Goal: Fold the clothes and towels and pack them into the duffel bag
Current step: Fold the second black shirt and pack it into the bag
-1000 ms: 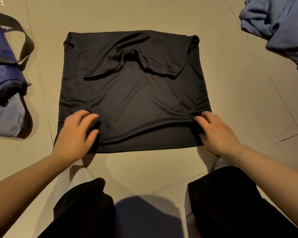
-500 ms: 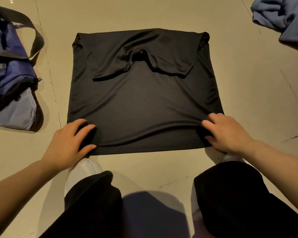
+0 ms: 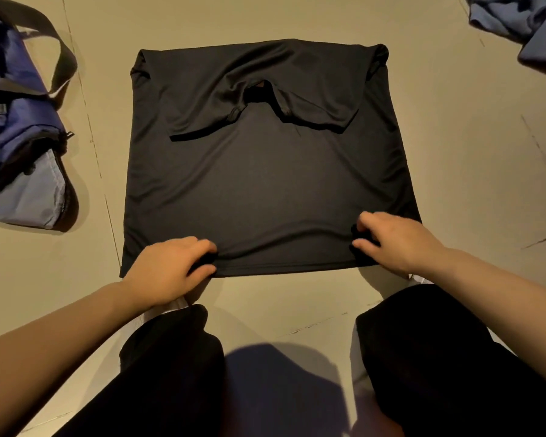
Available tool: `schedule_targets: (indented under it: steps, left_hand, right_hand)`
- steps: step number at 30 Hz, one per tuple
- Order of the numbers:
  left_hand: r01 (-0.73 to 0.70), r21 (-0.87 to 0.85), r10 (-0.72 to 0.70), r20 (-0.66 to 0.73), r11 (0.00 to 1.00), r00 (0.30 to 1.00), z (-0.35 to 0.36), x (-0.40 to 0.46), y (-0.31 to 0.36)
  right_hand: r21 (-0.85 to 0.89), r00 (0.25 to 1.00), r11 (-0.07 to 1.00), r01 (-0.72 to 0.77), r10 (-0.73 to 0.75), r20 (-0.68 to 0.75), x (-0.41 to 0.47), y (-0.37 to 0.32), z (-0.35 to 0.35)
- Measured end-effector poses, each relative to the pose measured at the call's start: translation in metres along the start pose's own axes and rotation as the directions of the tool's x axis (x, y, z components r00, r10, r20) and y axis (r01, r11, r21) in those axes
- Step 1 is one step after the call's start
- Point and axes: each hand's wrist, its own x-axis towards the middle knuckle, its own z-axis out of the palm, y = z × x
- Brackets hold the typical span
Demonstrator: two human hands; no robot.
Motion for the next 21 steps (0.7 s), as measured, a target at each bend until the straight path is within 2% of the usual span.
schedule_targets:
  steps: [1,3,5,7,10,12,15,19,21]
  left_hand:
    - [0.073,-0.045,-0.074,-0.026,0.996,0.997,-0.004,0.005,-0.001]
    - [0.206,-0.14,-0.217,-0.069,0.969,0.974,-0.013,0.021,-0.005]
    - [0.35,-0.316,-0.398,-0.101,0.882,0.912,-0.023,0.044,-0.013]
    - [0.452,-0.57,-0.611,-0.113,0.686,0.784,-0.032,0.07,-0.027]
    - [0.407,-0.839,-0.794,-0.047,0.361,0.606,-0.049,0.103,-0.05]
    - [0.371,-0.886,-0.836,-0.034,0.278,0.547,-0.058,0.12,-0.063]
    - [0.35,-0.908,-0.846,-0.011,0.232,0.533,-0.067,0.143,-0.073]
    - [0.359,-0.923,-0.801,0.109,0.139,0.589,-0.073,0.167,-0.082]
    - [0.385,-0.911,-0.787,0.13,0.145,0.603,-0.078,0.176,-0.087]
  right_hand:
    - [0.022,0.998,0.997,-0.069,0.069,0.002,0.002,0.004,-0.002]
    - [0.044,0.974,0.98,-0.196,0.189,0.122,0.01,0.013,-0.008]
    - [0.093,0.943,0.957,-0.275,0.25,0.221,0.021,0.016,-0.015]
    - [0.238,0.94,0.918,-0.318,0.273,0.203,0.033,0.014,-0.026]
    - [0.608,0.929,0.715,-0.346,0.354,0.112,0.06,0.005,-0.045]
    - [0.771,0.906,0.547,-0.325,0.415,0.087,0.083,0.001,-0.06]
    - [0.862,0.891,0.407,-0.301,0.443,0.102,0.12,0.005,-0.084]
    - [0.902,0.876,0.296,-0.315,0.457,0.156,0.162,0.013,-0.107]
    - [0.91,0.871,0.274,-0.31,0.466,0.157,0.18,0.015,-0.112]
